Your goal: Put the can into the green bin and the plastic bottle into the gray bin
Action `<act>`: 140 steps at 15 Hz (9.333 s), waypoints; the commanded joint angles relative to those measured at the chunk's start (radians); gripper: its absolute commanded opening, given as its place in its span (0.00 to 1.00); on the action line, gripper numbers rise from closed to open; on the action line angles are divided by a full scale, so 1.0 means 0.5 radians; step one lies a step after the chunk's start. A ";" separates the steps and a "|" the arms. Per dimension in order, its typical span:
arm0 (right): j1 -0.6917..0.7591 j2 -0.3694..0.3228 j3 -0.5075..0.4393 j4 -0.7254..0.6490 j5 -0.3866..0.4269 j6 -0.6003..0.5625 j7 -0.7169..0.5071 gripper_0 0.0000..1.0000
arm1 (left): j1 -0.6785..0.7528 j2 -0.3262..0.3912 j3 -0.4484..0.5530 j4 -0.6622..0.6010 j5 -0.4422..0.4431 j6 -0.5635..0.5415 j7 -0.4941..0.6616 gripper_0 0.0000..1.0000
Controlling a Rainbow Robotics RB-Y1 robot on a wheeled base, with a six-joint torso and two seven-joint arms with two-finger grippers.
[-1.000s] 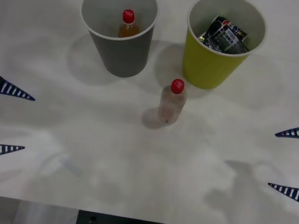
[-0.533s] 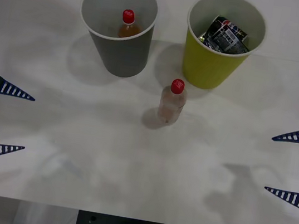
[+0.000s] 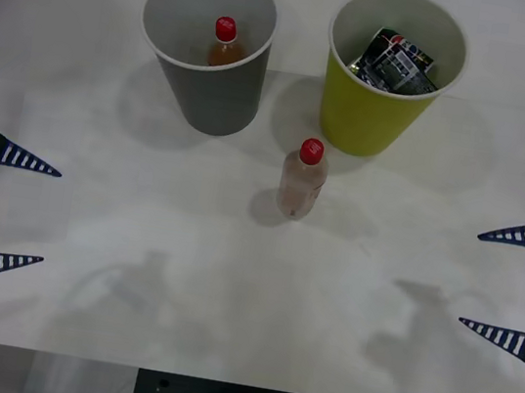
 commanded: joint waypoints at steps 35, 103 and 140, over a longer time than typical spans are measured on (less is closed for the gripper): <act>-1.119 1.358 0.295 1.681 -0.019 -0.326 0.779 1.00 | 0.000 0.000 0.000 0.000 0.000 0.000 0.000 0.98; -1.034 0.554 0.558 -0.368 0.994 -0.068 -2.532 0.00 | 0.000 0.000 0.000 0.000 0.000 0.000 0.000 0.98; -3.552 1.382 1.770 2.016 1.218 0.285 -2.547 0.12 | 0.000 0.000 0.000 0.000 0.000 0.000 0.000 0.98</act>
